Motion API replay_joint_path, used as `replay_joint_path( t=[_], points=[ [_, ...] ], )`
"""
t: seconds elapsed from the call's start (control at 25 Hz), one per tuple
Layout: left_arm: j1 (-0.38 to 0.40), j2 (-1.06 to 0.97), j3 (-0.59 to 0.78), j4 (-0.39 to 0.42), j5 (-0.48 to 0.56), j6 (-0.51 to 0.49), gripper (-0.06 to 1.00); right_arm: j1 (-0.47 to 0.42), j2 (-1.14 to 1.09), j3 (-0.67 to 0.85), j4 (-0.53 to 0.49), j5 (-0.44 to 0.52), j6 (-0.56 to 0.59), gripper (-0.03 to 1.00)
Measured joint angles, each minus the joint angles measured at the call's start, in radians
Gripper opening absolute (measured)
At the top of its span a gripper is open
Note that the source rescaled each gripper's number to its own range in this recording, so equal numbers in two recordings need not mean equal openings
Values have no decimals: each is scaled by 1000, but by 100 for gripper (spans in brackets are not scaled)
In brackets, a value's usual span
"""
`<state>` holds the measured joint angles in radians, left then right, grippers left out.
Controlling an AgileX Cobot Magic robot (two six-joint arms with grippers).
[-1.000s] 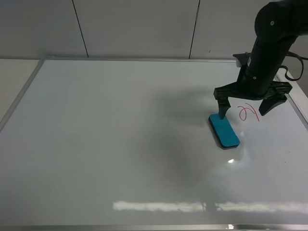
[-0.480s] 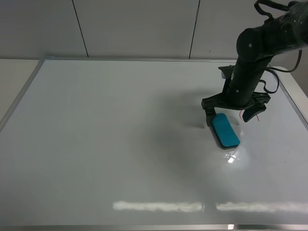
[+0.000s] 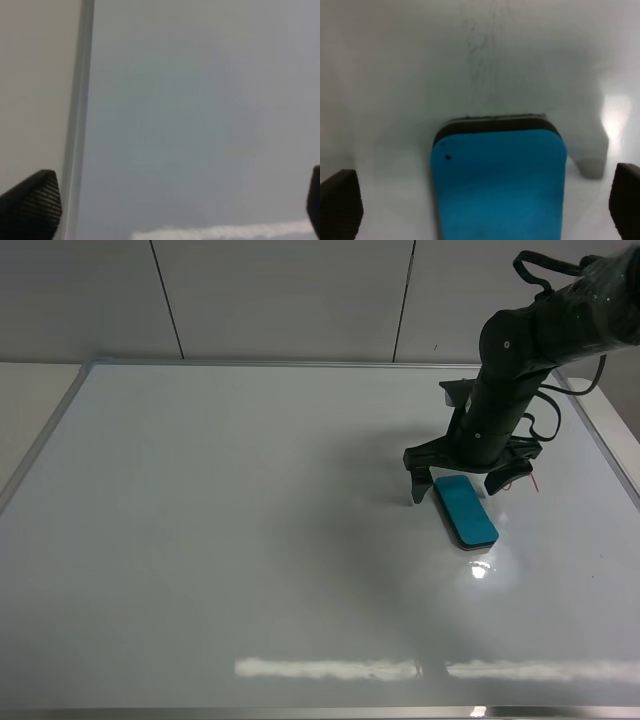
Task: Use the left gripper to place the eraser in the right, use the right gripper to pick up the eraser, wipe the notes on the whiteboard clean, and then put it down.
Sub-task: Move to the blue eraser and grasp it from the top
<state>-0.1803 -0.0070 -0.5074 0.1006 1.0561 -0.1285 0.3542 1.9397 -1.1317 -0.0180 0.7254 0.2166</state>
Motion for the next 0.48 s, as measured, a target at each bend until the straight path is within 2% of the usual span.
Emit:
replay_joint_path(
  t=[0.48],
  points=[
    [0, 0, 0, -1, 0, 0, 100, 1, 0, 0, 7, 87, 0, 98]
  ],
)
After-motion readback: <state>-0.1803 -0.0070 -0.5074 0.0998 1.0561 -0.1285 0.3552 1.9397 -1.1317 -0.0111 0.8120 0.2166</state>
